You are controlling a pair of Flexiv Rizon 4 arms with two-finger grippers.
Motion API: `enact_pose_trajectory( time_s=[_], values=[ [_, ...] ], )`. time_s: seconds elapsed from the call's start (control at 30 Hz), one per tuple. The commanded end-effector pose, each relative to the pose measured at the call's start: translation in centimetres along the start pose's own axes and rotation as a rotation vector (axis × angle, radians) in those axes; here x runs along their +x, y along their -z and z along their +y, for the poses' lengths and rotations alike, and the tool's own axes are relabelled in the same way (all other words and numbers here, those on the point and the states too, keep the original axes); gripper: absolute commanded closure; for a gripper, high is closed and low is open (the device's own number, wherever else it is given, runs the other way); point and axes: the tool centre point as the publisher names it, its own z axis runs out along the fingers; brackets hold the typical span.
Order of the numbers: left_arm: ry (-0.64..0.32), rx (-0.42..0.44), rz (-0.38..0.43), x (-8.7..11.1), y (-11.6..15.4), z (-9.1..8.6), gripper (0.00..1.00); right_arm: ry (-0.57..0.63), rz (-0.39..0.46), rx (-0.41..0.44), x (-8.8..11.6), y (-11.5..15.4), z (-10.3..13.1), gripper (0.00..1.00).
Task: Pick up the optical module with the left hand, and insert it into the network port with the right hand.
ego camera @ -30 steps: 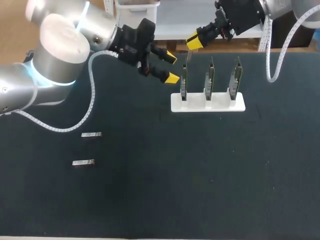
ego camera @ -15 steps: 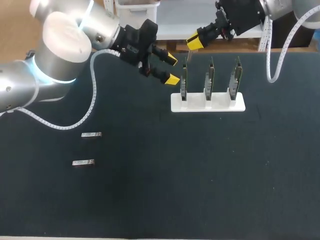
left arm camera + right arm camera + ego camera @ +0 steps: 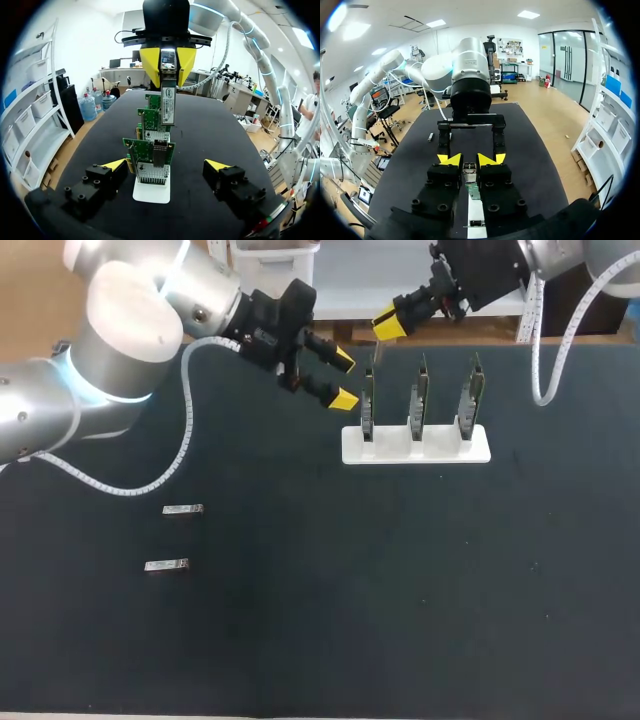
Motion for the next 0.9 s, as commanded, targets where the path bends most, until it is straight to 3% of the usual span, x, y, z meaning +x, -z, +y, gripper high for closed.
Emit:
enact_pose_trajectory(
  time_s=[0.03, 0.9],
  values=[
    [-0.001, 0.011, 0.006, -0.06, -0.13, 0.32, 0.0, 0.0, 0.0, 0.0, -0.01, -0.04, -0.07, 1.0],
    [0.006, 0.004, 0.024, 0.14, -0.33, -0.03, 0.0, 0.018, 0.027, -0.015, -0.04, -0.46, -0.1, 1.0]
  ],
)
